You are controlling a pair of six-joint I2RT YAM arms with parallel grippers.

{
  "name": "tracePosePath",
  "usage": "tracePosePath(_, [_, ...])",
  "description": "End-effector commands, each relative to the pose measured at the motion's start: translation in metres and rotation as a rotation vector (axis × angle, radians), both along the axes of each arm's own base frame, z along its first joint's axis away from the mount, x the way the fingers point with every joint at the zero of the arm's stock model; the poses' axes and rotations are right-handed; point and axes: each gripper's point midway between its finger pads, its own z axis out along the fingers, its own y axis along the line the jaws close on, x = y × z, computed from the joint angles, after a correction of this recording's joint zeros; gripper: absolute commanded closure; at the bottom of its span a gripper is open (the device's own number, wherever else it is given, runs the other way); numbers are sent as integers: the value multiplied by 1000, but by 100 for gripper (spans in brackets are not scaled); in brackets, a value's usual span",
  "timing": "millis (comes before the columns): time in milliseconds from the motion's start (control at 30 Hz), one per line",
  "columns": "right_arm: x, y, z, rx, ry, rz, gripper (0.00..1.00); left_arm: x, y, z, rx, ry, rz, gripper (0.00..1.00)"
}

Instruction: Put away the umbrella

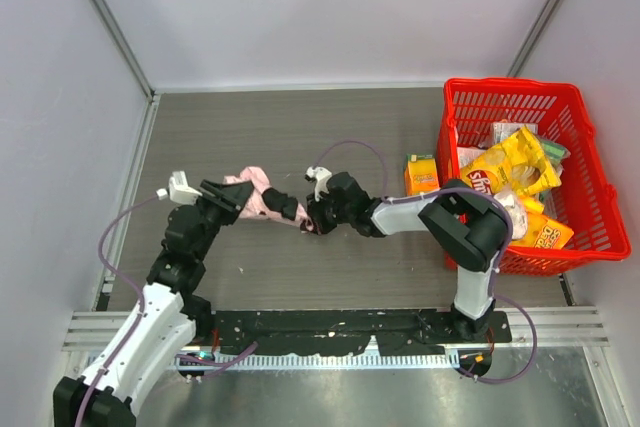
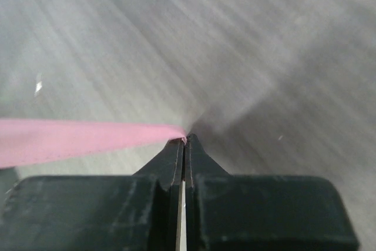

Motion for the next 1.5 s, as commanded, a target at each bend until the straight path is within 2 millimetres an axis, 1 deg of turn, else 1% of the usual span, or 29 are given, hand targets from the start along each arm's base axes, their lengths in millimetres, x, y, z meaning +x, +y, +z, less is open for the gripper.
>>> tracePosePath(0, [-37,4,26,189,181,46,99,17,21,137,-118,-320,142,100])
tracePosePath(33, [-47,7,35,238,232,49,99,20,24,145,-102,-334,161,100])
tracePosePath(67, [-53,6,40,285,235,65,99,25,26,150,-81,-338,175,100])
tracePosePath(100, [-56,11,56,348,242,63,99,28,26,155,-69,-346,185,100])
tracePosePath(133, [-65,10,56,361,266,70,99,32,27,156,-62,-343,191,100])
tracePosePath(167, [-70,12,67,391,274,77,99,35,26,157,-59,-351,191,100])
tracePosePath(200, [-78,14,71,399,269,91,99,37,25,155,-61,-352,190,100])
tracePosePath(233, [-81,15,84,418,249,99,99,41,24,154,-64,-356,191,100])
tracePosePath(267, [-89,18,86,412,251,114,99,43,23,152,-63,-360,189,100])
tracePosePath(300, [-93,19,100,431,227,132,99,45,22,151,-59,-361,187,100])
tracePosePath(333, [-101,20,104,430,230,148,99,47,21,146,-50,-350,187,100])
tracePosePath(367, [-106,20,120,454,205,167,99,49,21,143,-40,-345,187,100])
tracePosePath(400, [-112,19,120,441,211,175,99,49,22,141,-33,-340,189,100])
tracePosePath(467, [-122,16,146,470,178,212,99,50,23,137,-11,-339,197,100])
tracePosePath(500, [-126,14,150,468,182,224,99,50,24,135,0,-335,197,100])
tracePosePath(533, [-132,13,164,491,166,255,99,49,24,134,9,-332,197,100])
tracePosePath(600, [-136,11,179,502,157,273,99,47,25,132,20,-334,197,100])
tracePosePath(667, [-134,10,186,484,147,267,99,45,26,131,17,-337,201,100])
tracePosePath(800, [-128,8,178,406,153,237,96,40,28,134,30,-349,201,100])
tracePosePath(900, [-110,-1,161,286,124,131,94,36,29,140,62,-370,196,100])
tracePosePath(933, [-105,-4,157,248,103,114,91,36,29,140,85,-373,195,100])
tracePosePath(1033, [-85,-16,161,150,55,8,90,32,29,143,169,-378,172,100])
tracePosePath(1100, [-82,-16,182,156,17,18,91,31,27,141,237,-368,149,100])
tracePosePath(1167, [-85,-10,207,213,26,56,99,28,23,137,311,-371,104,100])
tracePosePath(1200, [-93,-4,226,264,34,108,99,26,23,134,343,-368,91,100])
tracePosePath(1233, [-92,-3,234,288,50,108,99,25,22,130,368,-365,77,100])
tracePosePath(1267, [-91,-2,250,324,57,123,99,22,21,128,384,-376,64,100])
tracePosePath(1333, [-87,-7,267,373,103,136,99,16,19,124,402,-401,43,100])
tracePosePath(1467, [-83,-21,283,440,209,184,99,5,19,121,413,-443,29,100])
